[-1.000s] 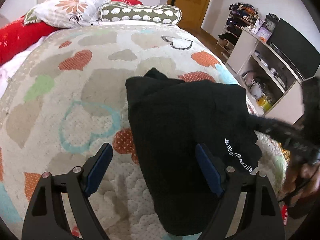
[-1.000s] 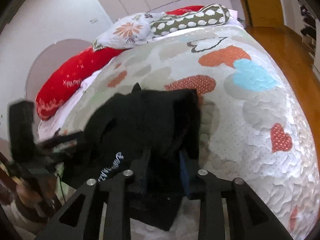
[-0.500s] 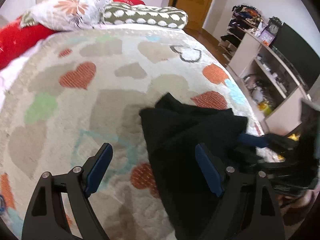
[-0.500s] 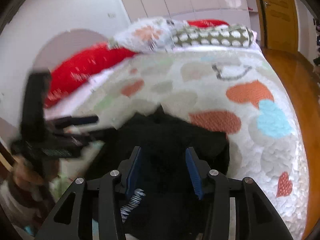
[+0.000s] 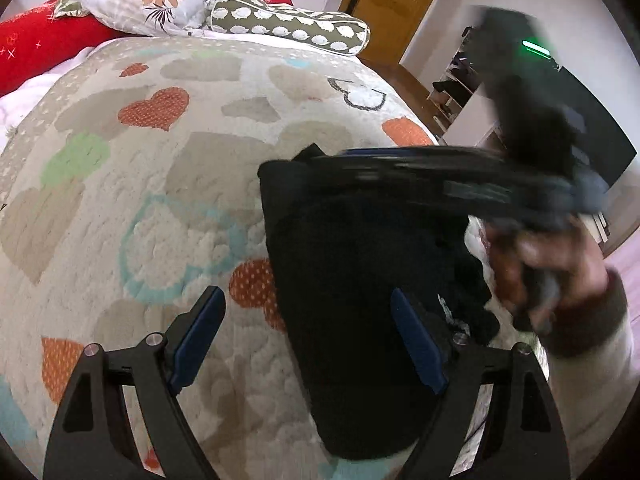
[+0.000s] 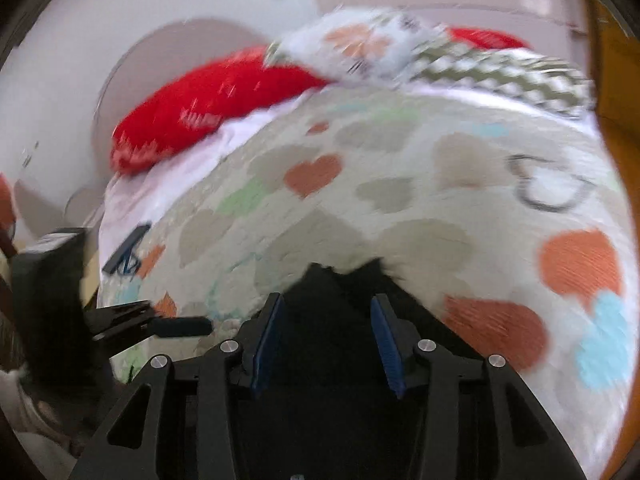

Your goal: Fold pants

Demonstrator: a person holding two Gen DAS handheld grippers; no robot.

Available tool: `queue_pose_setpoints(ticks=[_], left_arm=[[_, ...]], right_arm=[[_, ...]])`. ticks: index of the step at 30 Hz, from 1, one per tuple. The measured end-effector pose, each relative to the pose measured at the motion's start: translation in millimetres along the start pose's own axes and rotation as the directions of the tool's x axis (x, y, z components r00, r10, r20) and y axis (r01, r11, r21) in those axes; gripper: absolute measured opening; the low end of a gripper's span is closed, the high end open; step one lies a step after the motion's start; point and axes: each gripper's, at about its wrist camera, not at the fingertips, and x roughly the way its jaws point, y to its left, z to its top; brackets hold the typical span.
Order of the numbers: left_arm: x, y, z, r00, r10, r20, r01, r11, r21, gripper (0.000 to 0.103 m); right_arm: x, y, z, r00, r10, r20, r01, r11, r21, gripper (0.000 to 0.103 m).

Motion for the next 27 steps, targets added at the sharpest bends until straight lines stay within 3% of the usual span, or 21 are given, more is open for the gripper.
queue_pose_setpoints(ticks=[3, 4, 5, 6, 10, 14, 16, 18, 22, 24, 26, 27], left_arm=[[5.2, -3.8, -7.0, 0.999, -0.02, -0.026, 0.02, 1.0, 0.006, 0.085], [7.3, -4.1, -8.7, 0.999, -0.018, -0.03, 0.018, 1.0, 0.007, 0.085], [9.5, -3.6, -10.1, 0.999, -0.02, -0.033, 0.02, 1.0, 0.004, 0.085], [11.6, -2.7, -11.5, 0.999, -0.033, -0.037, 0.032, 0.999, -0.003, 0.085], [20.3, 1.9, -15.3, 0.997, -0.07, -0.041, 0.068, 0.997, -0.047, 0.086], [27.2, 0.9, -18.6, 0.996, -0.07, -0.051, 0.068, 0.996, -0.05, 0.086], [26.3, 1.2, -17.1, 0.995, -0.076, -0.058, 0.073, 0.996, -0.051, 0.086], [22.3, 3.1, -13.0, 0.995, -0.078, -0.058, 0.075, 0.996, -0.05, 0.086], [6.1, 0.7, 0.1, 1.0, -0.023, -0.013, 0.023, 1.0, -0.006, 0.086], [0.4, -1.3, 9.4, 1.0, -0.003, 0.013, 0.002, 1.0, 0.014, 0.086], [0.3, -3.2, 17.3, 1.0, 0.019, 0.024, -0.019, 0.999, 0.028, 0.086], [1.1, -3.9, 20.4, 0.999, 0.027, 0.032, -0.028, 0.999, 0.035, 0.086]], right_arm=[[33.8, 2.5, 6.4, 0.995, 0.025, -0.1, -0.028, 0.999, -0.029, 0.045], [42.8, 2.7, 7.7, 0.992, -0.001, -0.123, -0.005, 0.999, -0.047, 0.034], [46.5, 2.7, 7.7, 0.991, -0.019, -0.129, 0.011, 0.998, -0.059, 0.009], [46.3, 4.1, 9.1, 0.991, -0.019, -0.13, 0.01, 0.997, -0.07, 0.007], [35.9, 19.2, 20.9, 0.996, -0.067, -0.06, 0.057, 0.986, -0.154, 0.006], [65.3, 10.1, 20.5, 0.987, -0.153, -0.04, 0.147, 0.981, -0.126, 0.0], [73.8, 1.0, 18.0, 0.99, -0.128, -0.055, 0.123, 0.989, -0.076, 0.0], [55.7, -3.9, 17.0, 0.996, -0.088, -0.005, 0.087, 0.996, -0.019, 0.0], [-7.4, -10.1, 9.7, 0.988, -0.118, 0.095, 0.117, 0.993, 0.019, 0.014], [-41.2, -11.7, -4.3, 0.981, -0.144, 0.128, 0.141, 0.99, 0.026, 0.03], [-63.8, -12.5, -21.6, 0.975, -0.172, 0.142, 0.167, 0.985, 0.042, 0.053], [-68.3, -13.2, -28.0, 0.974, -0.177, 0.139, 0.172, 0.984, 0.047, 0.053]])
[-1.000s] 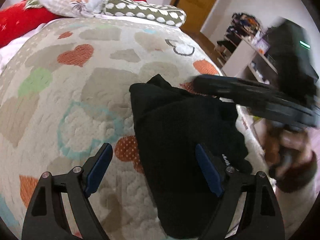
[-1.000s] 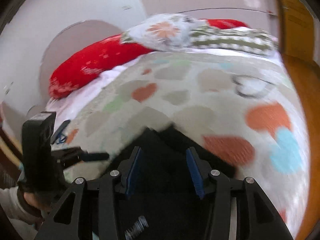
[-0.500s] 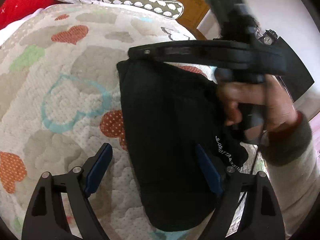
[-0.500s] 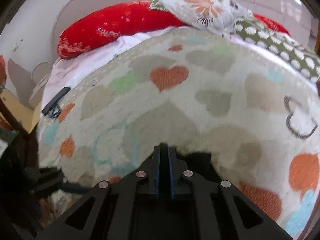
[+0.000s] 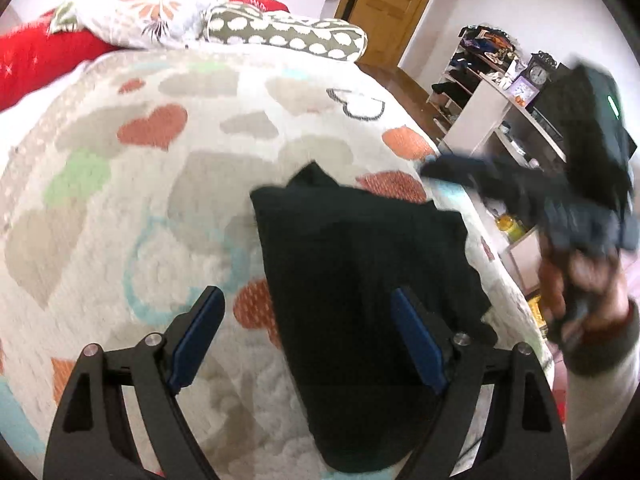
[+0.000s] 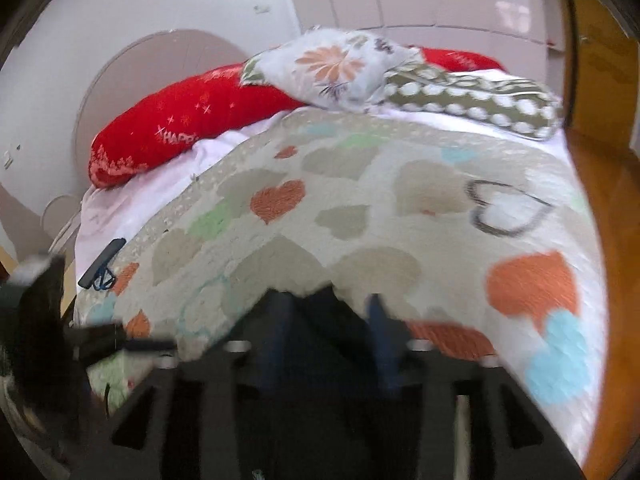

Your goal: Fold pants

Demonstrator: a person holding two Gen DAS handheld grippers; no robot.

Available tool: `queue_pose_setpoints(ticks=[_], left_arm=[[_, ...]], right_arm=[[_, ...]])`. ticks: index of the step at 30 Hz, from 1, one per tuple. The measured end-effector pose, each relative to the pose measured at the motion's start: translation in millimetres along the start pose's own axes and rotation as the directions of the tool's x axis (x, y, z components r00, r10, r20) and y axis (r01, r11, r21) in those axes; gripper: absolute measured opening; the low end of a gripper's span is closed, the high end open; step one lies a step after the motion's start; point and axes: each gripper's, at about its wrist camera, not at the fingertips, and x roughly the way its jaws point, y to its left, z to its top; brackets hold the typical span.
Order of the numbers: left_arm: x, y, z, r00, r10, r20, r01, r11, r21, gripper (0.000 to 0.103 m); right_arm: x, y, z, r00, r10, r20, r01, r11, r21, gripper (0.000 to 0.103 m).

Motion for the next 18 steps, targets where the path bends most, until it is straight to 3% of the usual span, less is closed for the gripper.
queue_pose_setpoints(ticks=[7, 10, 18], left_arm=[[35.9, -8.0, 8.6, 0.996, 0.081, -0.035, -0.08, 0.996, 0.028, 0.086], [46.1, -8.0, 5.0, 0.996, 0.088, -0.029, -0.088, 0.996, 0.014, 0.088], [42.2, -14.1, 3.7, 0.993, 0.119, -0.013, -0.118, 0.993, 0.022, 0.091]], right_arm=[[4.1, -6.2, -49.4, 0.991, -0.125, -0.049, 0.127, 0.992, 0.026, 0.053], [18.8, -9.3, -54.9, 0.97, -0.239, -0.048, 0.24, 0.971, 0.004, 0.052], [12.5, -22.9, -51.5, 0.982, -0.189, -0.02, 0.19, 0.977, 0.099, 0.055]])
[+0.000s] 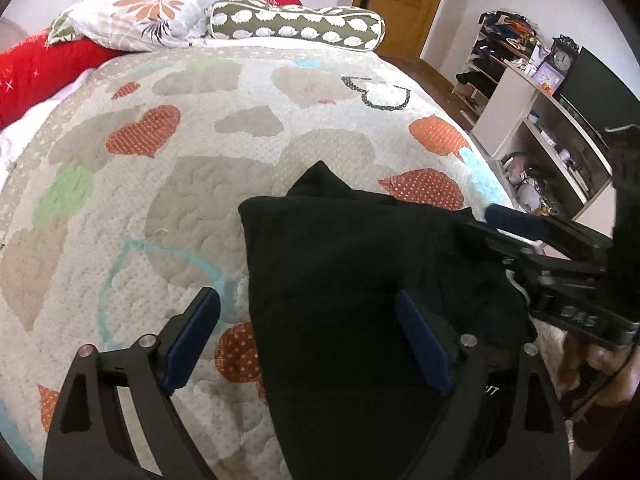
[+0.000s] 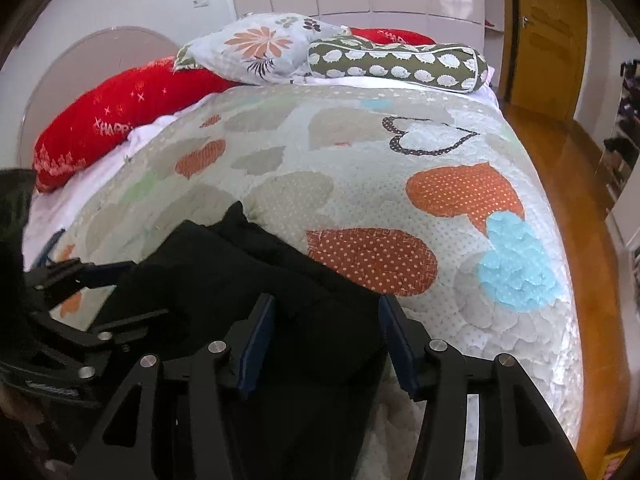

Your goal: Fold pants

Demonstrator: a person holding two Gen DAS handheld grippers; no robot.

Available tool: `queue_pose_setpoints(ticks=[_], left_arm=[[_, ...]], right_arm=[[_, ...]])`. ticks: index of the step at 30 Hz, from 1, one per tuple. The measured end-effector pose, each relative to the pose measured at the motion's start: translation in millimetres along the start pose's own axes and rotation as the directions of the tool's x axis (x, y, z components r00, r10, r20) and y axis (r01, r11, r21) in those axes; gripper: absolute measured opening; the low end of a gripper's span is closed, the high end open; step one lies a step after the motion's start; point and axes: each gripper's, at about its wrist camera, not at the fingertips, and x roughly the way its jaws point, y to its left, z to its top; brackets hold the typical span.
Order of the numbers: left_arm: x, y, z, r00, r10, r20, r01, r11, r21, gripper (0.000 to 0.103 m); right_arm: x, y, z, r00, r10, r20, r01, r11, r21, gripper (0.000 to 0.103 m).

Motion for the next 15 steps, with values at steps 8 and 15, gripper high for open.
queue_pose_setpoints(ticks=[8, 15], left_arm=[[-21.9, -8.3, -4.1, 0.999, 0.022, 0.034, -0.023, 0.999, 0.03, 0.091], [-34.1, -11.0, -18.6, 0.999, 0.016, 0.033, -0.016, 1.0, 0.014, 0.091]], right_arm=[[-46.7, 22.2, -14.3, 0.998, 0.054, 0.026, -0.054, 0.998, -0.012, 0.055], [-58.8, 46.9, -42.2, 0.995, 0.099, -0.012, -0.1, 0.994, -0.046, 0.055]])
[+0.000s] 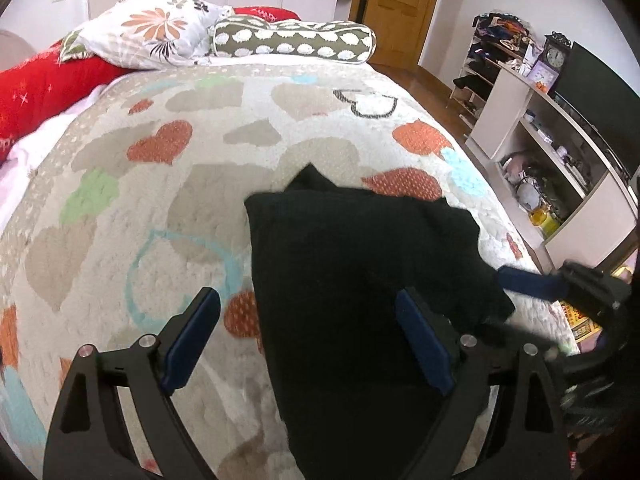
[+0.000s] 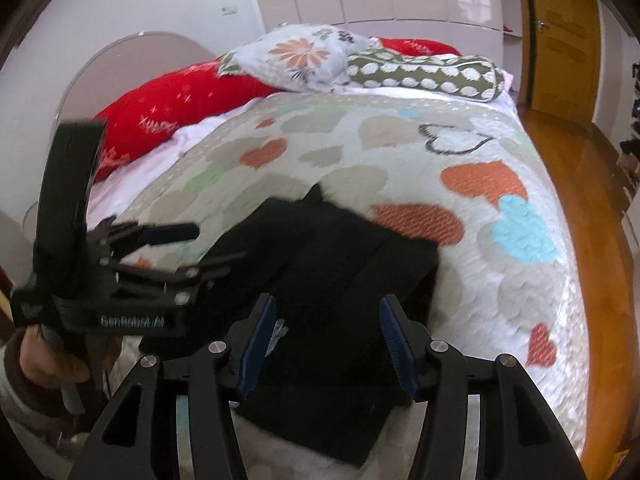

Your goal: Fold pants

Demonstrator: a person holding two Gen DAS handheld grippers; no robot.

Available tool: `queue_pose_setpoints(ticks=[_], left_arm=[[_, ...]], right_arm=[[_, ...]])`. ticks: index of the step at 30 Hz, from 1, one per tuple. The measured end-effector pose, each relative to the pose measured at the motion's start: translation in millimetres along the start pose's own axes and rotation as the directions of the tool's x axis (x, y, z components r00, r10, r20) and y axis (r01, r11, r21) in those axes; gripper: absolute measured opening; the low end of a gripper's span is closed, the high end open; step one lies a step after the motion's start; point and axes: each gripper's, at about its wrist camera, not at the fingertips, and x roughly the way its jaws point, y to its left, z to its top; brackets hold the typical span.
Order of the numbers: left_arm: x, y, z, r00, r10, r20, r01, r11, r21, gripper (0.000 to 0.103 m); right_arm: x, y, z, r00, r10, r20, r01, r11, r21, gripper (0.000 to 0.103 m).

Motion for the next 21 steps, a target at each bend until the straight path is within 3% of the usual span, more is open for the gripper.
queue_pose_setpoints(ticks=[4, 7, 10, 13, 16, 21], left_arm=[[16.9, -6.4, -24.0, 0.998, -0.025, -0.059, 0.025, 1.0, -0.001, 0.091], [25.3, 0.7, -33.8, 0.994, -0.097, -0.046, 0.093, 0.992, -0.085, 0.096], [21.3, 6.9, -27.5, 0.988, -0.136, -0.07, 0.128, 0.986, -0.102, 0.096], [9.1, 19.4, -21.7, 0.984, -0.173, -0.04, 0.166, 0.977, -0.131, 0.096], [6.2, 32.9, -19.4, 0.975, -0.221, -0.027, 0.213, 0.962, -0.172, 0.103], [31.3, 43.0, -21.2, 0.95, -0.302, -0.08, 0.274, 0.928, -0.251, 0.103]], right_arm=[[18.0, -0.8, -24.9, 0.997, -0.038, -0.066, 0.036, 0.999, -0.024, 0.057], [21.3, -13.4, -36.9, 0.999, 0.015, -0.041, -0.014, 0.999, 0.03, 0.059], [13.1, -17.0, -35.1, 0.999, 0.031, -0.034, -0.029, 0.998, 0.052, 0.059], [2.2, -33.0, -31.1, 0.997, 0.072, 0.0, -0.071, 0.988, 0.14, 0.061], [-2.3, -58.2, -31.5, 0.996, 0.081, 0.049, -0.091, 0.963, 0.253, 0.071], [28.0, -90.6, -35.1, 0.976, 0.209, 0.06, -0.216, 0.899, 0.38, 0.073]])
